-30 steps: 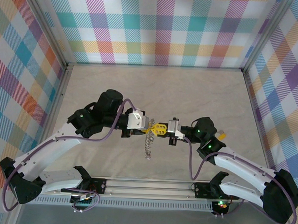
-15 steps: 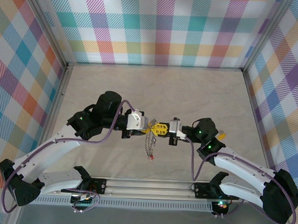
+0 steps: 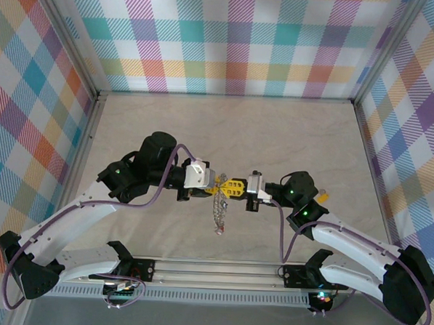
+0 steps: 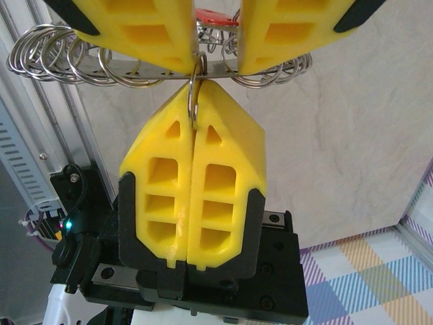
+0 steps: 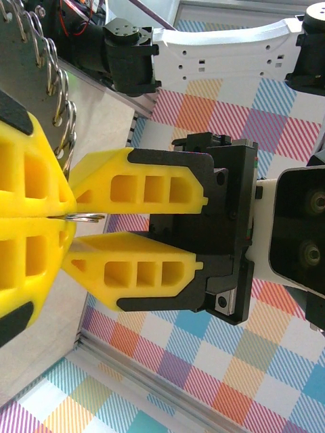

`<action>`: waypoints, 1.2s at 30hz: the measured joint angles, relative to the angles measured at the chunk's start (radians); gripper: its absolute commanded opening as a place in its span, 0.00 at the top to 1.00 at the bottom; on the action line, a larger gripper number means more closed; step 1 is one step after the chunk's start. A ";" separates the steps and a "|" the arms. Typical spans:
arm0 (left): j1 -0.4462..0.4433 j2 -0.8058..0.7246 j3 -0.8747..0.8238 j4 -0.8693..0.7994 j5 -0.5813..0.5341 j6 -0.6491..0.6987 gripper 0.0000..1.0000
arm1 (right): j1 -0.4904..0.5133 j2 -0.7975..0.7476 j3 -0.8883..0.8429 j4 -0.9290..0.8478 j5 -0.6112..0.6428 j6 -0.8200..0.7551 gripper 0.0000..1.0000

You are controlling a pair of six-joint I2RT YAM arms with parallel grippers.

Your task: Put the keys on the keyring

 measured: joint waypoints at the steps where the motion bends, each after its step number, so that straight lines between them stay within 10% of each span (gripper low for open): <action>1: 0.000 0.000 0.000 0.000 0.000 0.000 0.77 | 0.000 0.000 0.000 -0.001 0.000 0.000 1.00; 36: 0.006 0.021 0.000 -0.005 0.024 0.004 0.82 | -0.001 0.000 0.000 -0.034 0.021 -0.023 1.00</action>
